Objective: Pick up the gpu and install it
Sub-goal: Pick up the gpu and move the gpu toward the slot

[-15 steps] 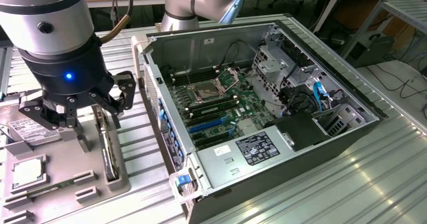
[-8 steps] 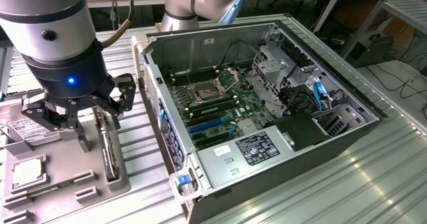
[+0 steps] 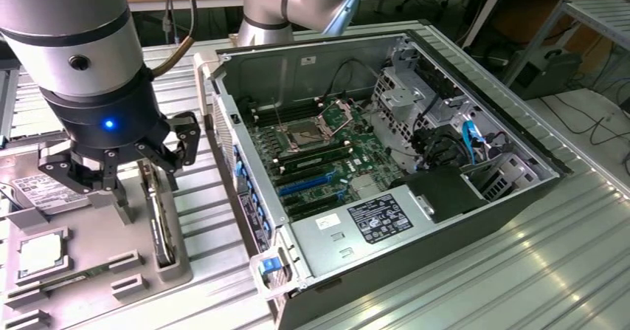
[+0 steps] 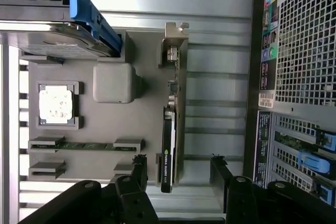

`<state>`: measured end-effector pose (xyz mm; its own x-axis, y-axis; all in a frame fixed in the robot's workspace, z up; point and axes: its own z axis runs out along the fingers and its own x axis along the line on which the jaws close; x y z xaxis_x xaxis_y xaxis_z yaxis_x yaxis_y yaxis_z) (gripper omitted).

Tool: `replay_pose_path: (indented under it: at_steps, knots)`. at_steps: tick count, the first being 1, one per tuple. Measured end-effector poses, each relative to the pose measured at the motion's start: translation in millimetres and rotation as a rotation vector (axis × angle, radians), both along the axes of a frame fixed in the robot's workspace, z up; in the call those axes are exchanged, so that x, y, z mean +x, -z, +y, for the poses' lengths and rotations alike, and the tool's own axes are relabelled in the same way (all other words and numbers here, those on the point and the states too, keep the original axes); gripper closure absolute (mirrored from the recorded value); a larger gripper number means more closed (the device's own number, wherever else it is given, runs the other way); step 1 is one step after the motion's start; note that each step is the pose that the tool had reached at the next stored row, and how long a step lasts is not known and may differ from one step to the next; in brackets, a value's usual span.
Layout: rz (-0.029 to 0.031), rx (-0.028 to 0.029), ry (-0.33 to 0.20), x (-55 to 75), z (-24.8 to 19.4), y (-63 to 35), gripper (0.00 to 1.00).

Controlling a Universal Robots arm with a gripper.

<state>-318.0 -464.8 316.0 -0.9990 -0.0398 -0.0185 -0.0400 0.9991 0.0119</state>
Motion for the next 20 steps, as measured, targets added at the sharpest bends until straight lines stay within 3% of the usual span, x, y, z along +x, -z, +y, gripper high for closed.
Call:
replay_pose_path:
  at_steps: [4, 11, 20]
  knots:
    - [0.0002, 0.0, 0.0, 0.1, 0.7, 5.3, 0.4]
    - [0.0073, -0.0001, 0.0, 0.0, 1.3, 13.0, 0.4]
    - [0.0077, -0.0001, 0.0, 0.0, 2.6, 31.3, 0.4]
